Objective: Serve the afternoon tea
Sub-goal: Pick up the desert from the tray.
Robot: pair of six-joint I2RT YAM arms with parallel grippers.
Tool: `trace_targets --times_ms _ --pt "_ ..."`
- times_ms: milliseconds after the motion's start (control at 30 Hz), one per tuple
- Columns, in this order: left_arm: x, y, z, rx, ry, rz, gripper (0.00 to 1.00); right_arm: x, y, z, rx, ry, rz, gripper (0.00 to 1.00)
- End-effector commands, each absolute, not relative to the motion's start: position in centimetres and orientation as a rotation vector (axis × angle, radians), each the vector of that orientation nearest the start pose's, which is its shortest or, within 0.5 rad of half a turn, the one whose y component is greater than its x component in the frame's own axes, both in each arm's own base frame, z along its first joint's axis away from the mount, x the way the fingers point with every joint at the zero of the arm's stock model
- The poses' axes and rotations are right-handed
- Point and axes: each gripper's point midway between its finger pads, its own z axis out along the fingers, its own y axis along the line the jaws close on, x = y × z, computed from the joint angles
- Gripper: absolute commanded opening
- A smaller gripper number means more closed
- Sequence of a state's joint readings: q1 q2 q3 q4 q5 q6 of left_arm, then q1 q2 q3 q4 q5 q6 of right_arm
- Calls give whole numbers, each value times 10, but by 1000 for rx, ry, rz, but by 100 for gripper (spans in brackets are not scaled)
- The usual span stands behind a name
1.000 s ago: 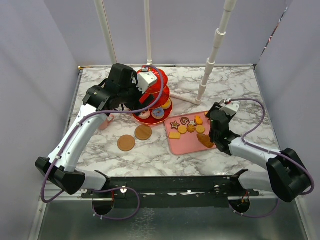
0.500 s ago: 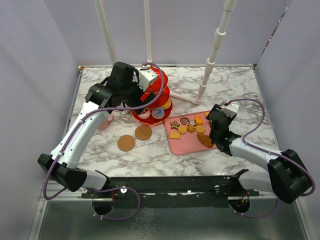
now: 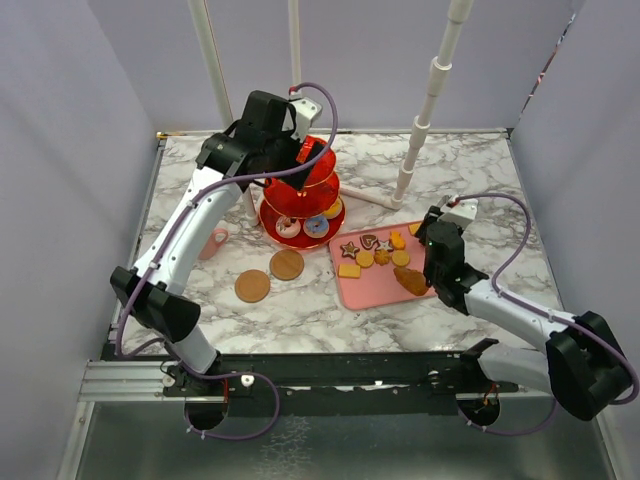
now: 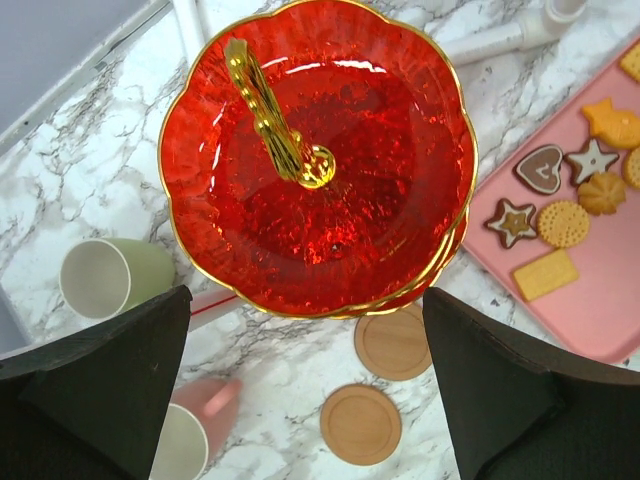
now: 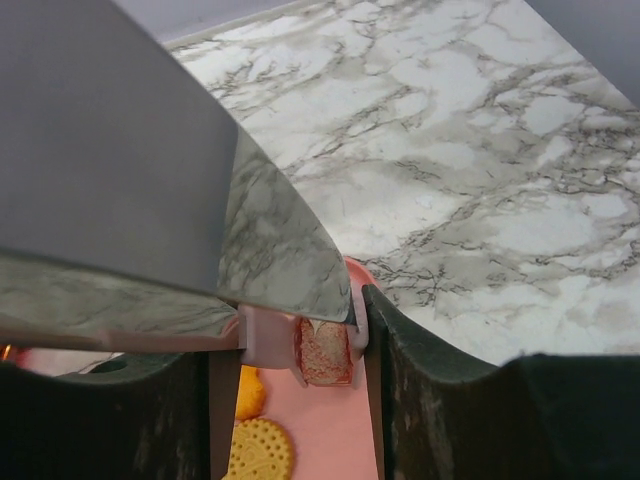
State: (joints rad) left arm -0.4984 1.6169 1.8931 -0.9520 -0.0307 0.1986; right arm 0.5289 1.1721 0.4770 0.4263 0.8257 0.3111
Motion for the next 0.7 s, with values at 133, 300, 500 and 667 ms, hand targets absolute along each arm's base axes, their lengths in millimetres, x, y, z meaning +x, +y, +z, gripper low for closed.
trace_targets --times_ms 133,300,500,667 --pt "413 -196 321 487 2137 -128 99 336 75 178 241 1671 -28 28" --pt "429 -203 326 450 2100 -137 96 333 78 184 221 1659 6 28" --pt "444 -213 340 439 2049 -160 68 333 85 192 193 1647 48 28" --pt "448 -217 344 439 2036 -172 49 331 86 195 191 1638 64 28"
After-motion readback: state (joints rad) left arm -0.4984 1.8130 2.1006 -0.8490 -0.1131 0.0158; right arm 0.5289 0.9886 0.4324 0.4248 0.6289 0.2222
